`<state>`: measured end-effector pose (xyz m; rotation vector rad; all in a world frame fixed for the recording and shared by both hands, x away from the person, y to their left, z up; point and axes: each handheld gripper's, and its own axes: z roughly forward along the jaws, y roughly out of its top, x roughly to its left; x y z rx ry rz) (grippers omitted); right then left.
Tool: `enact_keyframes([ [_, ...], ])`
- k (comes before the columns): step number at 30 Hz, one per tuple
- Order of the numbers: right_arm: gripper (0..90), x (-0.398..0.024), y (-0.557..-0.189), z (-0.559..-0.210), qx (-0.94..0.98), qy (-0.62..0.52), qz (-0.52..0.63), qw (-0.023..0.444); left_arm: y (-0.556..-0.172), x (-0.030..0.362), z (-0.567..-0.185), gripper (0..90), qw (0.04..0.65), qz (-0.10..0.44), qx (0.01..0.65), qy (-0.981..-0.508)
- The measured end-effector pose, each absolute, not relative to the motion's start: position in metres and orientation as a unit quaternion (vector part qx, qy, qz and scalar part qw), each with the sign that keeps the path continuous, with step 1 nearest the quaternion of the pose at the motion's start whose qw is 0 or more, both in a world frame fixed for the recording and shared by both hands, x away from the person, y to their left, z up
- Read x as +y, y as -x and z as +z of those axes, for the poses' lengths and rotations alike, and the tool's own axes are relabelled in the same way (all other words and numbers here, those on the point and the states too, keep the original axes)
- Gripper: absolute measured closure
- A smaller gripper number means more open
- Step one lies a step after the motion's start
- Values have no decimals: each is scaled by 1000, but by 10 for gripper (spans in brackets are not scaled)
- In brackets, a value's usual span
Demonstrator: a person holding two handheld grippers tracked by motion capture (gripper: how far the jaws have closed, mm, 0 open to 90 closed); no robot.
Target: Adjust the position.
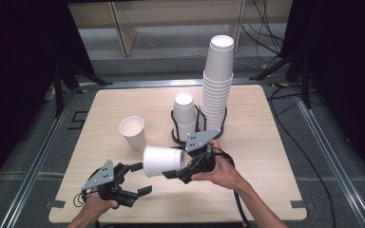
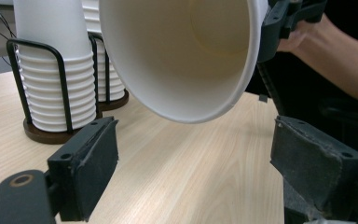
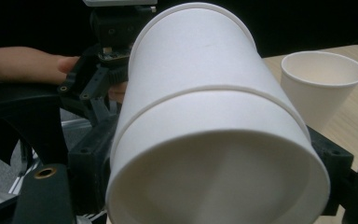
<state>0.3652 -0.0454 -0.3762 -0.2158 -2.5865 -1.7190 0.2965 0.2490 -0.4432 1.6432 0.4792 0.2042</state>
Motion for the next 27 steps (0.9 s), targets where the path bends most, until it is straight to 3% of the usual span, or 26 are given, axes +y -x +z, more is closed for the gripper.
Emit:
enact_keyframes([
  [7, 224, -42, -360, -380, -822, 54, -564, 47, -296, 248, -442, 145, 658, 84, 208, -719],
  [21, 224, -32, -355, -390, -833, 22, -548, 68, -291, 242, -441, 124, 648, 100, 184, -732],
  [27, 224, -27, -354, -395, -835, 16, -545, 80, -290, 242, -439, 59, 656, 99, 180, -727],
])
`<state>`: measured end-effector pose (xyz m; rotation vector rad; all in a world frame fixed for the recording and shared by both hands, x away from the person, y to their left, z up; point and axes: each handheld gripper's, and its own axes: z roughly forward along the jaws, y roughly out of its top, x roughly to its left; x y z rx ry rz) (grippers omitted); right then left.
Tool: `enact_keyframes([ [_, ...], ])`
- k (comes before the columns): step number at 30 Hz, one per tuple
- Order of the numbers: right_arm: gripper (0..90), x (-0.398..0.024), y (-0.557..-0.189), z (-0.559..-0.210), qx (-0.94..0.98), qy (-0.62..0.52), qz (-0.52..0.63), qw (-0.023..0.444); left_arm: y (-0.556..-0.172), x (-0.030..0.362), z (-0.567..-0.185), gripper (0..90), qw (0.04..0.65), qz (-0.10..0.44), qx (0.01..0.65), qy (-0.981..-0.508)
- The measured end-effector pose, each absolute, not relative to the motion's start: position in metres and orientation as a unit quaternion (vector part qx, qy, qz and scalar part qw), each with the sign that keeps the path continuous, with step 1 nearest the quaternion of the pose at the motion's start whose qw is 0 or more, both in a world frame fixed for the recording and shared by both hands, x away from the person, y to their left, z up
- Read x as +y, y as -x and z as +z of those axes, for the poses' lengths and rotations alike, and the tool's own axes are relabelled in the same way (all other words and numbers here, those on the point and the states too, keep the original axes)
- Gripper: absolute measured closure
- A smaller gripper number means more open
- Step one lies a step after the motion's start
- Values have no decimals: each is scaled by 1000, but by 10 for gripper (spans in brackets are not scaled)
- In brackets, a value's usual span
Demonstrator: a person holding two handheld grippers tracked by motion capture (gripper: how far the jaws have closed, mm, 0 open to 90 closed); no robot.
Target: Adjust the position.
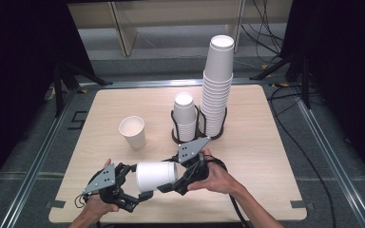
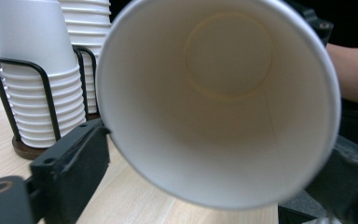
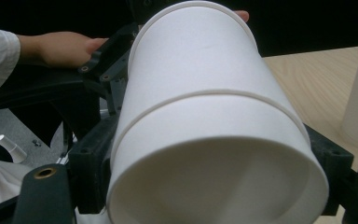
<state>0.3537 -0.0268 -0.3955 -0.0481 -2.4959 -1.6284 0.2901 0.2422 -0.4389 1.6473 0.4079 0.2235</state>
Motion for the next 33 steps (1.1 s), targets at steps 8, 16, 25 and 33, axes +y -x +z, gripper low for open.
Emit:
enact_keyframes([
  [8, 224, -19, -351, -401, -835, 9, -541, 94, -289, 241, -438, 41, 660, 93, 170, -726],
  [16, 224, -18, -350, -405, -834, 12, -541, 106, -289, 241, -437, 62, 670, 87, 169, -718],
  [25, 227, -20, -351, -406, -834, 9, -541, 111, -289, 243, -436, 82, 670, 83, 162, -720],
  [33, 236, -21, -351, -405, -830, 5, -547, 109, -289, 243, -434, 110, 672, 85, 155, -720],
])
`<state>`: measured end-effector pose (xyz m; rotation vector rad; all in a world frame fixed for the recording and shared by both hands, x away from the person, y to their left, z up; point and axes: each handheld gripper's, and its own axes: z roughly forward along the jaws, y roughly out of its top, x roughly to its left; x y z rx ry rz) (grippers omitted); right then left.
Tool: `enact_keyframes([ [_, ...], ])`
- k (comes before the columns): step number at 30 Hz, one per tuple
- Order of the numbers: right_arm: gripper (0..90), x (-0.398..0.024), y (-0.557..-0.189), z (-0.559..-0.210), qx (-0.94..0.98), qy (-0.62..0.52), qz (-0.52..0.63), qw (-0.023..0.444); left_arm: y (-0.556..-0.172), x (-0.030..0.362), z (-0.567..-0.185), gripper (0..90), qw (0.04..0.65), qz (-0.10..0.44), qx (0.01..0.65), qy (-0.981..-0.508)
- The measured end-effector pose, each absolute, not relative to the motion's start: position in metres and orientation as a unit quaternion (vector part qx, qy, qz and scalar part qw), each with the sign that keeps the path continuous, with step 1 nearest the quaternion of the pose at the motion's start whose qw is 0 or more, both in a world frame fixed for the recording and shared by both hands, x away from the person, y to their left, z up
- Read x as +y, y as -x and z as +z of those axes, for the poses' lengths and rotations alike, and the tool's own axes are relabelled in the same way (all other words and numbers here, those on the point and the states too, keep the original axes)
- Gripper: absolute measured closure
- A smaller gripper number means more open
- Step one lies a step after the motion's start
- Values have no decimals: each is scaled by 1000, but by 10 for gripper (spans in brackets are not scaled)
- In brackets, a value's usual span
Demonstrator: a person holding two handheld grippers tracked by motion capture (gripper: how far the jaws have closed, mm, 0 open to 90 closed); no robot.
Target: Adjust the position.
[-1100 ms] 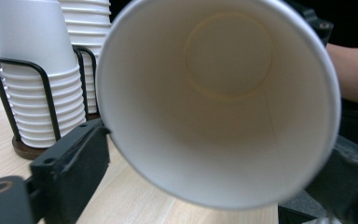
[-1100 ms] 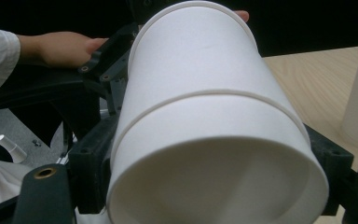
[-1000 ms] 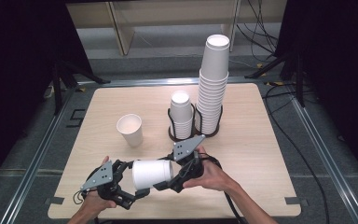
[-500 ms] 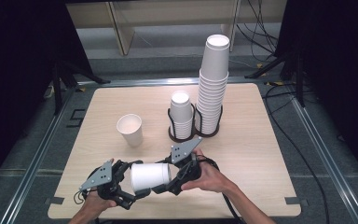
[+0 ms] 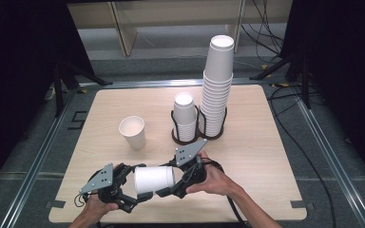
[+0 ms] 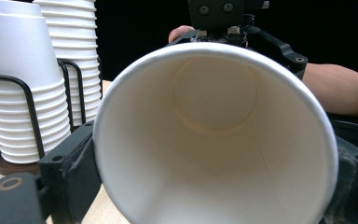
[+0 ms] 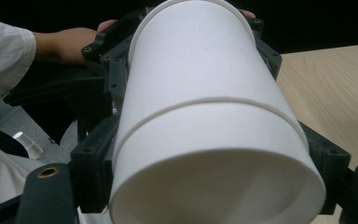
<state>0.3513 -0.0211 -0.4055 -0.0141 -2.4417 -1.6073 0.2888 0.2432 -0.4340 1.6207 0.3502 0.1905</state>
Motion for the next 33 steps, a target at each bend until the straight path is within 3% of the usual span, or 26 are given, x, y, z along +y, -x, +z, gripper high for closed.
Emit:
enact_keyframes([
  [7, 216, -22, -352, -407, -837, 13, -535, 116, -288, 242, -434, 121, 658, 92, 152, -732],
  [10, 154, -23, -351, -405, -846, 18, -522, 106, -287, 241, -435, 121, 646, 94, 149, -743],
  [22, 159, -25, -331, -380, -924, -23, -381, -28, -287, 233, -440, 121, 571, 112, 137, -801],
  [33, 170, -4, -318, -387, -949, -48, -304, -69, -282, 227, -439, 121, 530, 132, 128, -828],
])
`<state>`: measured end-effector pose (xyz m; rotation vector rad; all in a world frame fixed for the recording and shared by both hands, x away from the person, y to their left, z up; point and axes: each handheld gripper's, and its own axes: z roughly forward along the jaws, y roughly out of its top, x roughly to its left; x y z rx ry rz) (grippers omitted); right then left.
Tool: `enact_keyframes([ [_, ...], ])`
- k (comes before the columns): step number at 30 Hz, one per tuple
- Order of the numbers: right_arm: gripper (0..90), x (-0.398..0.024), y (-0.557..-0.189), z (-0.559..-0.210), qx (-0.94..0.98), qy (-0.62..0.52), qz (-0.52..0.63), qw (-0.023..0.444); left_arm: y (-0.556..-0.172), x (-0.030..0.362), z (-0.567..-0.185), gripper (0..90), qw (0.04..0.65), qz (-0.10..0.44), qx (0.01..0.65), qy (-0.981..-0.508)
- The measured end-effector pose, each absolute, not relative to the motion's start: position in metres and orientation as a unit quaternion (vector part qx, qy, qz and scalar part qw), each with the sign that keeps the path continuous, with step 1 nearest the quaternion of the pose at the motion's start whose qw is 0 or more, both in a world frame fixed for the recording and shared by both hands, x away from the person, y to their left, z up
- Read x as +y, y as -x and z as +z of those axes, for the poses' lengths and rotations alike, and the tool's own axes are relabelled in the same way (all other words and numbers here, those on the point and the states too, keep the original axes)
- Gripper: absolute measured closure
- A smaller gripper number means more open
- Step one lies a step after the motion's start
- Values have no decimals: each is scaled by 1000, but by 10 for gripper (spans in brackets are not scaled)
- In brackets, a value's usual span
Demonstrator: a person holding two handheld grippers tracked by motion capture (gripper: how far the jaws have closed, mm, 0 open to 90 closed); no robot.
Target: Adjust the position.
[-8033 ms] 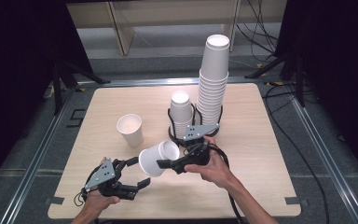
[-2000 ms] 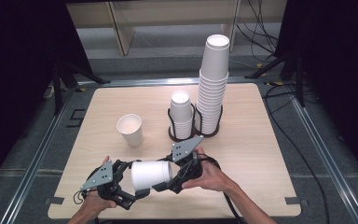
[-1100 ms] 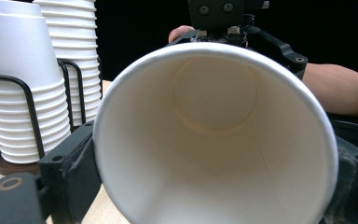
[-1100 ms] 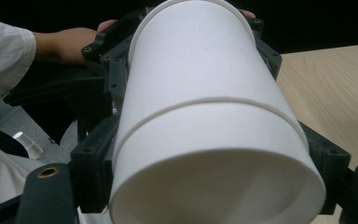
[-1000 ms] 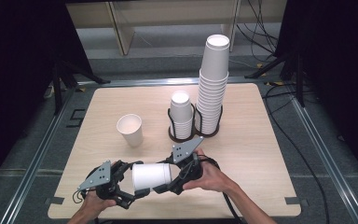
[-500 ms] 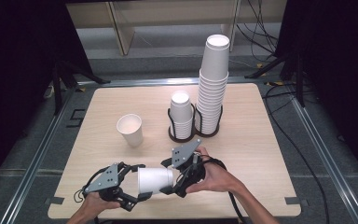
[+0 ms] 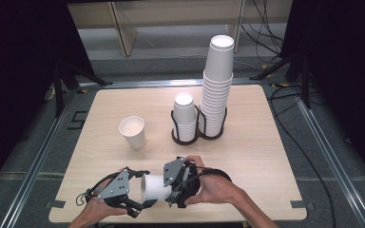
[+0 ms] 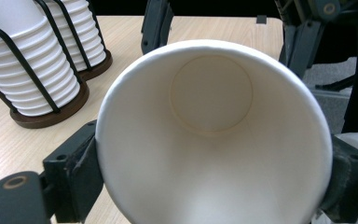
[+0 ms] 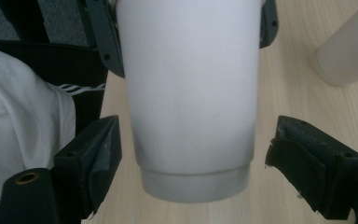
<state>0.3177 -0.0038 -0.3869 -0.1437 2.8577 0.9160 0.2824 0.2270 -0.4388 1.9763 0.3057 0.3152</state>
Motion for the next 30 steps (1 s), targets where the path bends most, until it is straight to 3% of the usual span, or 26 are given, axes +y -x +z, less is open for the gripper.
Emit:
enact_keyframes([
  [5, 172, 3, -317, -391, 951, 66, 290, 85, -281, 224, -438, 121, 531, 133, 122, -828],
  [30, 219, 19, -316, -404, 951, 94, 287, 73, -280, 222, -439, 110, 536, 124, 101, -829],
])
